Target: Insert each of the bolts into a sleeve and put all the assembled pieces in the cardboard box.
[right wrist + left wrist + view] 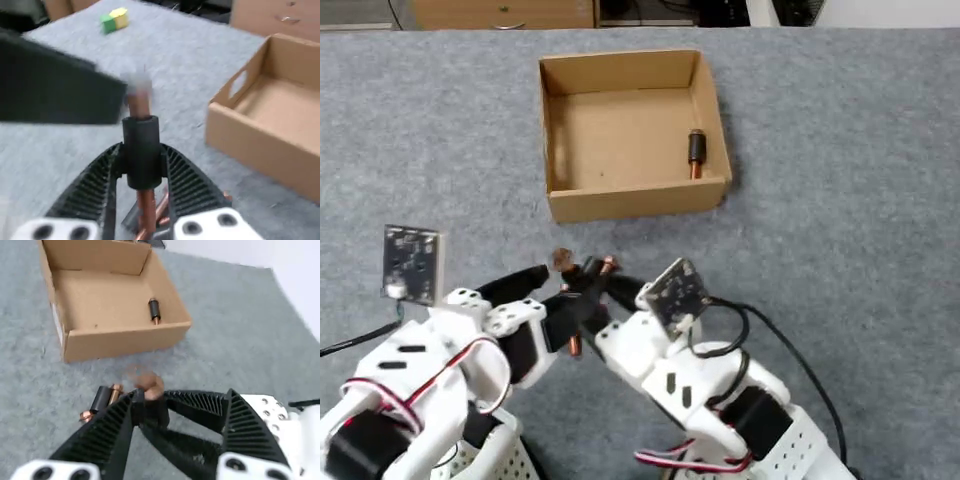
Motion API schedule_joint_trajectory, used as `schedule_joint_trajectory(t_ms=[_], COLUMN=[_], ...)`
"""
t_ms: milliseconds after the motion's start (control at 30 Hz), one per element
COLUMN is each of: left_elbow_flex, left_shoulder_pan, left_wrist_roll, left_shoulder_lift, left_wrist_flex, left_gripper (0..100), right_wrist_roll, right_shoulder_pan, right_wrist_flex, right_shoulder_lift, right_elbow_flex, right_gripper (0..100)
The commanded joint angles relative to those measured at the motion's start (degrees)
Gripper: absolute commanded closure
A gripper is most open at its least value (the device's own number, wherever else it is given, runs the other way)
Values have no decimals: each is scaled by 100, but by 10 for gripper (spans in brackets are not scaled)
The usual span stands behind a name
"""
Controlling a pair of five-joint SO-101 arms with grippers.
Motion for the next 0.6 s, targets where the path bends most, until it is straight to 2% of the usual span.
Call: schedule_joint_trajectory(t_ms=[0,267,467,567], left_elbow_flex=[-484,-826,-158,299], left_shoulder_pan=[70,35,-870,-914], left_wrist_roll=[-9,-9,-18,-9], left_shoulder_lift=[-4,-4,4,4], left_wrist_flex=[9,26,369,580], left_gripper=[747,747,754,885], right_wrist_roll=[62,44,9,9], right_shoulder_pan=[453,1147,2009,2308], right_wrist_flex=[-457,-563,-695,-677], right_shoulder_lift=[-92,-92,-92,-22], right_elbow_flex=[-31,-13,-593,-1086], right_gripper=[997,997,997,997])
